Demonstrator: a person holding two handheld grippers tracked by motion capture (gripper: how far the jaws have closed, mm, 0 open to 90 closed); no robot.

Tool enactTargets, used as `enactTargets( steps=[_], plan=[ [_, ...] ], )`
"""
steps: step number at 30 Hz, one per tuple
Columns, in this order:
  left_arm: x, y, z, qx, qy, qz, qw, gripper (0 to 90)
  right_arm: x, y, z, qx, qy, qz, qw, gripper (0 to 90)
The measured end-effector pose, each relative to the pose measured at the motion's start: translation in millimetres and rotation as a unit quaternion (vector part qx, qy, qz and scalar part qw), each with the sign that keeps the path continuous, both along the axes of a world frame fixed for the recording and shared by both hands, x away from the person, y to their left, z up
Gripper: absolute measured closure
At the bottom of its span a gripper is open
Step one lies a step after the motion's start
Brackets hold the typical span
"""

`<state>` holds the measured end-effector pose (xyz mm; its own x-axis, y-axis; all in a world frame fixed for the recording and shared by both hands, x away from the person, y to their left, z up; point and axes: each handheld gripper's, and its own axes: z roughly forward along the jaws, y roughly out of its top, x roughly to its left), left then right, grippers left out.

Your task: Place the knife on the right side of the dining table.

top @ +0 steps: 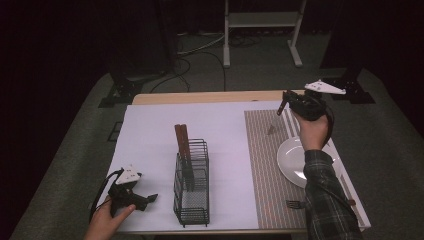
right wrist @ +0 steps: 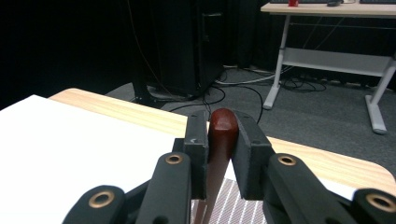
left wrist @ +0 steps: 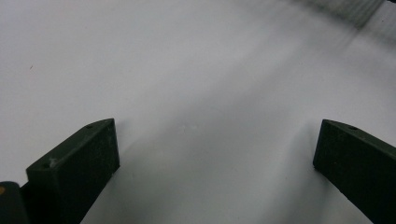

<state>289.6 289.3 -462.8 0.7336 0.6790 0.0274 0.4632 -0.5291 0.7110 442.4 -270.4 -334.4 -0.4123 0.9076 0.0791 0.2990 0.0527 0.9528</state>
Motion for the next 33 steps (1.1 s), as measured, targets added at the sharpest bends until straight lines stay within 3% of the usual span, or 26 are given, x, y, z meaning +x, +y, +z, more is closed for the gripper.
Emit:
enactTargets(
  steps=[24,33],
  plan=[
    [0.1,0.0,0.0,0.0,0.0,0.0,1.0,0.0,-5.7,-36.4,-9.1,-0.003,0.011,-0.038,0.9992,71.4],
    [0.1,0.0,0.0,0.0,0.001,0.0,1.0,0.0,-7.2,-48.4,-14.5,-0.002,0.028,-0.051,0.9983,68.3]
  ],
)
